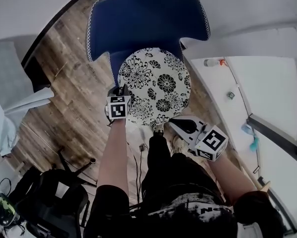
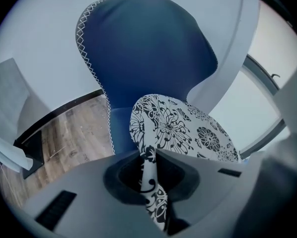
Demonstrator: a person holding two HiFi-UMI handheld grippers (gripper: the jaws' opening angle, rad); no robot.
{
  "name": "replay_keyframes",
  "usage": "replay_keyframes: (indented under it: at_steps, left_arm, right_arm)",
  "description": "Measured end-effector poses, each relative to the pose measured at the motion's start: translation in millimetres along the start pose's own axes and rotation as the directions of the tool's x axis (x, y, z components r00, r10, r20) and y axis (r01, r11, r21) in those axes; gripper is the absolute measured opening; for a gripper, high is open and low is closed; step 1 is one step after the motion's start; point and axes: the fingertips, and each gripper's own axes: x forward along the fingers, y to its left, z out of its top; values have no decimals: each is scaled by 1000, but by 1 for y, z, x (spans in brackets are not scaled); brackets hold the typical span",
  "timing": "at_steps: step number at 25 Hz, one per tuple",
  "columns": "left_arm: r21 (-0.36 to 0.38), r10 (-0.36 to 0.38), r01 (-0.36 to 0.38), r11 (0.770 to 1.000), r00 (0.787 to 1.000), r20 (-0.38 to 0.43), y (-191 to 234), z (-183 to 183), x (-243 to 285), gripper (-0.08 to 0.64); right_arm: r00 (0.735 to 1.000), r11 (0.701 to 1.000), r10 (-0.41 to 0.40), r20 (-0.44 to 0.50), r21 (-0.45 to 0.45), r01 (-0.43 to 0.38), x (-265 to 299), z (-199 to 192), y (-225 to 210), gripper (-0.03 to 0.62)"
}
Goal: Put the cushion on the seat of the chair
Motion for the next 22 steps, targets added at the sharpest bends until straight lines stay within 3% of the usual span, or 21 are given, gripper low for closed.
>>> replay_keyframes:
  at_steps: [2, 6, 10, 15, 22]
  left_arm:
    - [29, 24, -24, 999, 1000, 1, 2, -1, 3, 38]
    - [26, 65, -65, 998, 998, 8, 10, -2, 7, 192]
    - [35, 103, -104, 994, 994, 29, 15, 5, 3, 247]
    - [15, 145, -147, 989, 987, 72, 25, 18, -10, 256]
    - [25, 137, -139, 990, 987, 79, 16, 23, -23, 255]
  right_arm:
    - [1000, 1000, 3, -4, 7, -3, 0, -4, 0, 18]
    - [1000, 999, 16, -19, 42, -15, 5, -13, 1, 18]
    - [999, 998, 30, -20, 49, -29, 6, -16, 2, 18]
    - [1000, 998, 26, -9, 63, -25, 2, -14, -7, 18]
    - [999, 999, 37, -13, 25, -37, -1, -12, 0, 18]
